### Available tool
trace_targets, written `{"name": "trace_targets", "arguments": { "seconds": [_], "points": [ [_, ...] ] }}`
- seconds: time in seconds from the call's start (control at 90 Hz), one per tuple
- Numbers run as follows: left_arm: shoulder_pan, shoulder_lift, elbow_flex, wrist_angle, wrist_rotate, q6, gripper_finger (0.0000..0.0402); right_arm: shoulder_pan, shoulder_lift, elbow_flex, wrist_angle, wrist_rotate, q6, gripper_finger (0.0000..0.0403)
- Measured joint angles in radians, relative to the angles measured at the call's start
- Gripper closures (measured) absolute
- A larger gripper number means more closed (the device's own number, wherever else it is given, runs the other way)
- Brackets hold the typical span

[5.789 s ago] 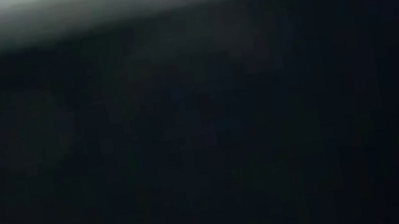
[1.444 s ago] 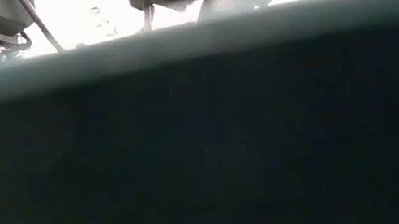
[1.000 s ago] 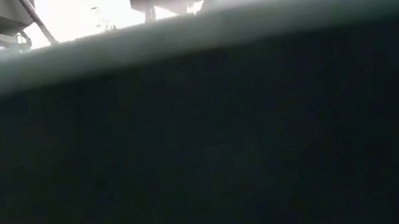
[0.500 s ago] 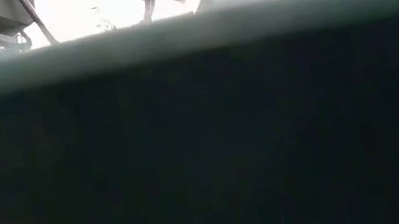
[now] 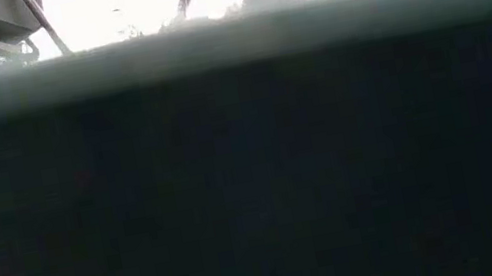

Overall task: Set table place
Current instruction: Fold the blue napkin

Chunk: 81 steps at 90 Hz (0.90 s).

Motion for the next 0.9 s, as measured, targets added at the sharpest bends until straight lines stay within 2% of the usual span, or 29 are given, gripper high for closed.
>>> {"name": "trace_targets", "arguments": {
  "seconds": [0.9],
  "points": [
    [0.000,0.000,0.000,0.001,0.000,-0.001,0.0292,0.002,0.000,0.000,-0.003,-0.001,0.000,0.0371]
  ]
}}
